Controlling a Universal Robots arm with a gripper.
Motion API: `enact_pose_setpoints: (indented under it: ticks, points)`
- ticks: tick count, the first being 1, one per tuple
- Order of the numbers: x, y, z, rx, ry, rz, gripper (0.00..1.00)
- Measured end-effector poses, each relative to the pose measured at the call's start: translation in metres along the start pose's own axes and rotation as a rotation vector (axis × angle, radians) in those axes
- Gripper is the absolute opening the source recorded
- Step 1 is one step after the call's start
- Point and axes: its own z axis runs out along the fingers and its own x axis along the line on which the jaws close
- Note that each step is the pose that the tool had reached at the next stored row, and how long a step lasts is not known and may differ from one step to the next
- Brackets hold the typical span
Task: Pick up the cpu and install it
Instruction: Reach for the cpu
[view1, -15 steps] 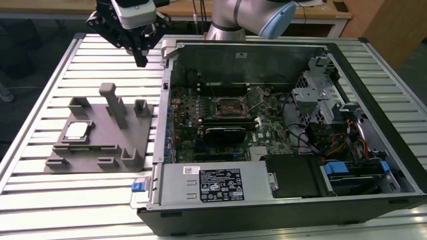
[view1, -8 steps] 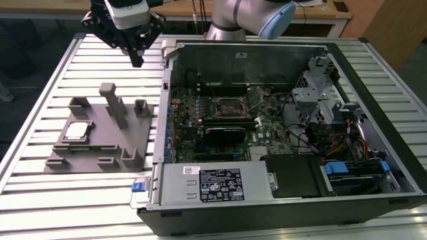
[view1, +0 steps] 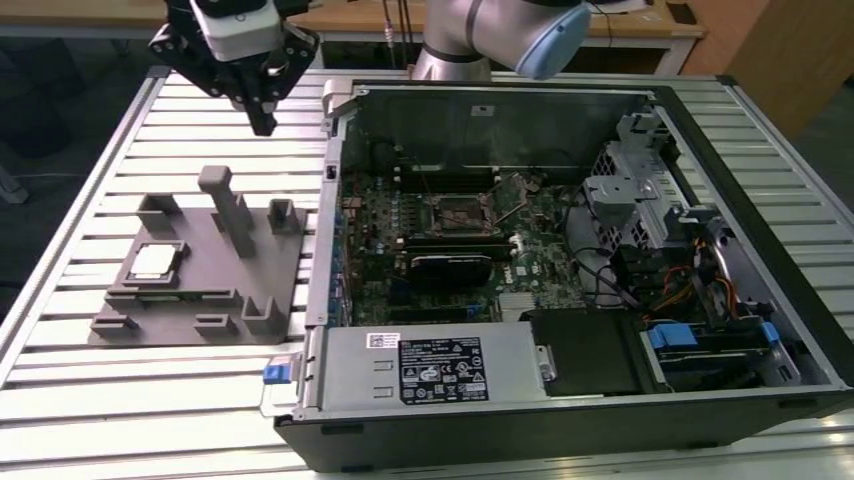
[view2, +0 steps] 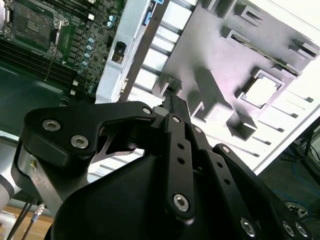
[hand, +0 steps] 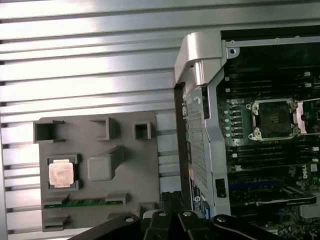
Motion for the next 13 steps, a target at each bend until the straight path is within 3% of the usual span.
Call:
enact_pose_setpoints:
  ticks: [13]
  points:
    - [0.0240,-0.0026,0.0019,0.0002,-0.0004,0.008,0.11]
